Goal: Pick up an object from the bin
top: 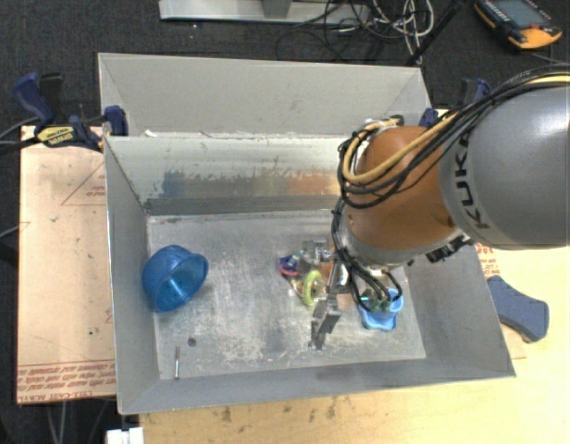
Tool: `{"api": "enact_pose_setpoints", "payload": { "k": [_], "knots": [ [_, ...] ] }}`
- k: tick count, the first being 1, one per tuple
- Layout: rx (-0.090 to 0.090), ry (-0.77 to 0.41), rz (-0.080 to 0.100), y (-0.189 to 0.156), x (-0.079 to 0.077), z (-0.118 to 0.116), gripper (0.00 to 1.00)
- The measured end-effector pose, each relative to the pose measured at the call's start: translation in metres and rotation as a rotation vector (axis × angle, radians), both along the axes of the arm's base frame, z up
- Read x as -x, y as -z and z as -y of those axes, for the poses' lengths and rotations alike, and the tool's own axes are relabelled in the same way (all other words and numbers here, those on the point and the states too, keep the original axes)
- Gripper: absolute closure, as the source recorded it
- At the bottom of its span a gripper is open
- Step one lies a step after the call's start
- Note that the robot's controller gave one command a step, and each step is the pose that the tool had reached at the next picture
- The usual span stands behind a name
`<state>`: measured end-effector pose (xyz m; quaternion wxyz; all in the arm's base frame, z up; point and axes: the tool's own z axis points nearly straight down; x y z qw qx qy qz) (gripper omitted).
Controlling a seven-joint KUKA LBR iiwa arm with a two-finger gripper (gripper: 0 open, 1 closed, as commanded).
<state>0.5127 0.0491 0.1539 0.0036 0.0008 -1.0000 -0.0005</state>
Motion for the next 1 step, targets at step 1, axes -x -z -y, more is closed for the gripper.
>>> {"api": "enact_pose_setpoints", "payload": {
  "k": [1],
  "knots": [
    [0.000,0.002,0.007,-0.0032,-0.0018,0.0002,0.00]
  ]
}}
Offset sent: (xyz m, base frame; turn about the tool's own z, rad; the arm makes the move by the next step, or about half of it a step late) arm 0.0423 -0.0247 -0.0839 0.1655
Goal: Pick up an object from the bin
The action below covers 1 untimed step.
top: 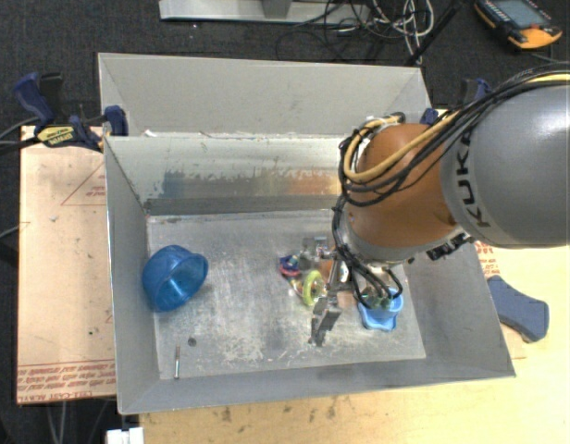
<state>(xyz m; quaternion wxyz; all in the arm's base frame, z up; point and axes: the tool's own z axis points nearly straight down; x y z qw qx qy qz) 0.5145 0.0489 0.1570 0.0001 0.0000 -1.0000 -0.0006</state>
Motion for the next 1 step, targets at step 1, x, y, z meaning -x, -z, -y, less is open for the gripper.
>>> {"api": "enact_pose_setpoints", "payload": {
  "k": [1],
  "knots": [
    [-0.001,0.077,0.006,0.0390,-0.0213,0.0107,0.00]
  ]
}}
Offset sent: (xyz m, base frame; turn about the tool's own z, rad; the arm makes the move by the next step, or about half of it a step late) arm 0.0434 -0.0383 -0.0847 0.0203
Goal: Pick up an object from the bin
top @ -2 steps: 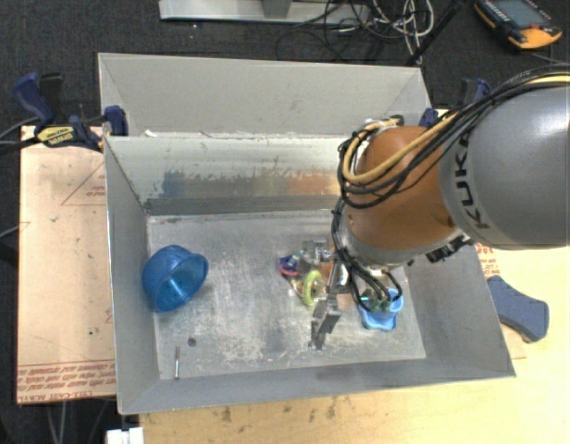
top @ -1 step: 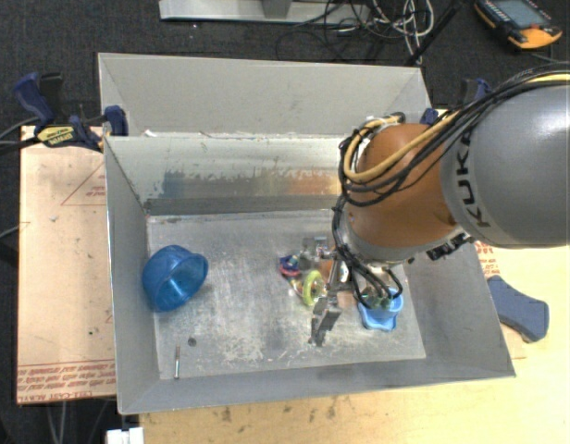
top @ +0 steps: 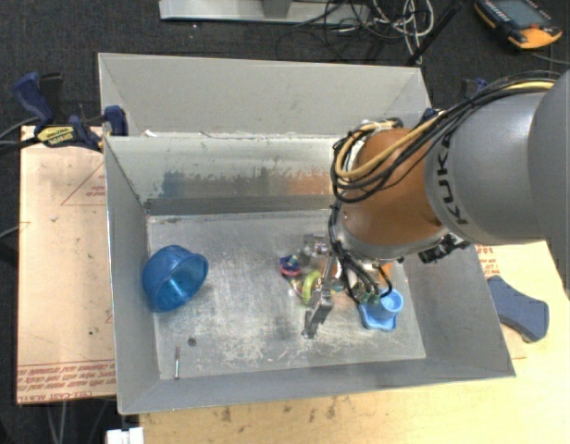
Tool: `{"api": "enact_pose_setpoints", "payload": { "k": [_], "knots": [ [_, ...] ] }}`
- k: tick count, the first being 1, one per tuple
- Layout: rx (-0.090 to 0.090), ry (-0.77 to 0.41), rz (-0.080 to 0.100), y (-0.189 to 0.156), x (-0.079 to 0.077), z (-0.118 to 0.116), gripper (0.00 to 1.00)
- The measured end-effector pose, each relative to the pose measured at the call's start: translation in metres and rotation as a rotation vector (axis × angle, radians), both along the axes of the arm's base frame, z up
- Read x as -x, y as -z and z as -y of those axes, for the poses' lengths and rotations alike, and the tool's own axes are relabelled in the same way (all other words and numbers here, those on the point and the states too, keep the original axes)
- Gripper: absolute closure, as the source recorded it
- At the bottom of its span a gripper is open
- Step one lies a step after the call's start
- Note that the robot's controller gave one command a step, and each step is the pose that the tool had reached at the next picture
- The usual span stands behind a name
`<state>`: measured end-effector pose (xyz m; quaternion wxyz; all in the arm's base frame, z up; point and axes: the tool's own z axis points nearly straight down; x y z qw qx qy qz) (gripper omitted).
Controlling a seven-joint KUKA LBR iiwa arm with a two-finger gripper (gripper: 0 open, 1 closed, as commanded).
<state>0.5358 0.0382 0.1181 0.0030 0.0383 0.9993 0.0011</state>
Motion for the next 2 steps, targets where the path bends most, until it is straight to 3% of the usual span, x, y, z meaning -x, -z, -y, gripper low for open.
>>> {"api": "enact_pose_setpoints", "payload": {
  "k": [1,2],
  "knots": [
    [0.001,-0.055,-0.010,0.0449,-0.0221,0.0272,1.00],
    [0.001,-0.055,-0.009,0.0448,-0.0222,0.0272,1.00]
  ]
}}
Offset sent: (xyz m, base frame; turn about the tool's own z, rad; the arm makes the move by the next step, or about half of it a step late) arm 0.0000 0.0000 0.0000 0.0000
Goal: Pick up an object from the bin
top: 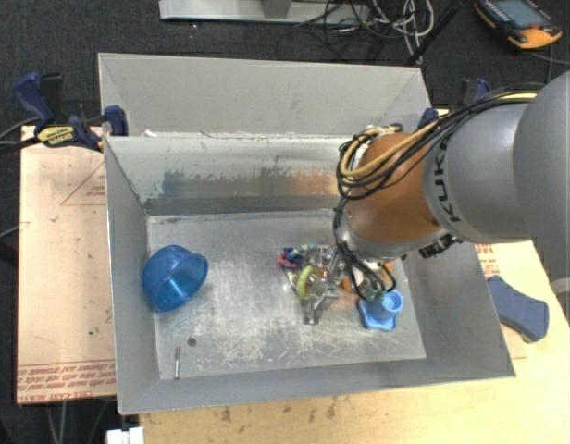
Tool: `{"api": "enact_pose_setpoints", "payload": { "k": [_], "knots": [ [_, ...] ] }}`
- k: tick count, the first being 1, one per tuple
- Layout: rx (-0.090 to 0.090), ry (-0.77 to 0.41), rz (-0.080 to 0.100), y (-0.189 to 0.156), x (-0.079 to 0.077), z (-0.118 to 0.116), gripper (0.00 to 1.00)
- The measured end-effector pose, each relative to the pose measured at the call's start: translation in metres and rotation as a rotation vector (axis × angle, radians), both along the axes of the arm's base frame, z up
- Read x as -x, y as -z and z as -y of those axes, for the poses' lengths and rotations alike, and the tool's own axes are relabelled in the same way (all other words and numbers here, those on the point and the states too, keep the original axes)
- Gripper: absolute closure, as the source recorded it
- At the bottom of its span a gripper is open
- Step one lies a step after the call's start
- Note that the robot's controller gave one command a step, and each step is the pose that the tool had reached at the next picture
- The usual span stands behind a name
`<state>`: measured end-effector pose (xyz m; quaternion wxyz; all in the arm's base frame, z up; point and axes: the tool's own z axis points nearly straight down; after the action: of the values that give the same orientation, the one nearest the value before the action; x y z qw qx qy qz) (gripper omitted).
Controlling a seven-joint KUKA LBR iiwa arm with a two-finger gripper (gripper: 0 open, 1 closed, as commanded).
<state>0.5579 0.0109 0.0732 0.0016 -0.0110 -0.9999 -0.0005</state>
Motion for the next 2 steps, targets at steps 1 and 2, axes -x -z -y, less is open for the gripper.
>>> {"api": "enact_pose_setpoints", "payload": {
  "k": [1,2],
  "knots": [
    [0.000,0.004,-0.004,-0.044,0.003,0.002,1.00],
    [0.000,-0.001,0.011,-0.067,-0.002,0.004,1.00]
  ]
}}
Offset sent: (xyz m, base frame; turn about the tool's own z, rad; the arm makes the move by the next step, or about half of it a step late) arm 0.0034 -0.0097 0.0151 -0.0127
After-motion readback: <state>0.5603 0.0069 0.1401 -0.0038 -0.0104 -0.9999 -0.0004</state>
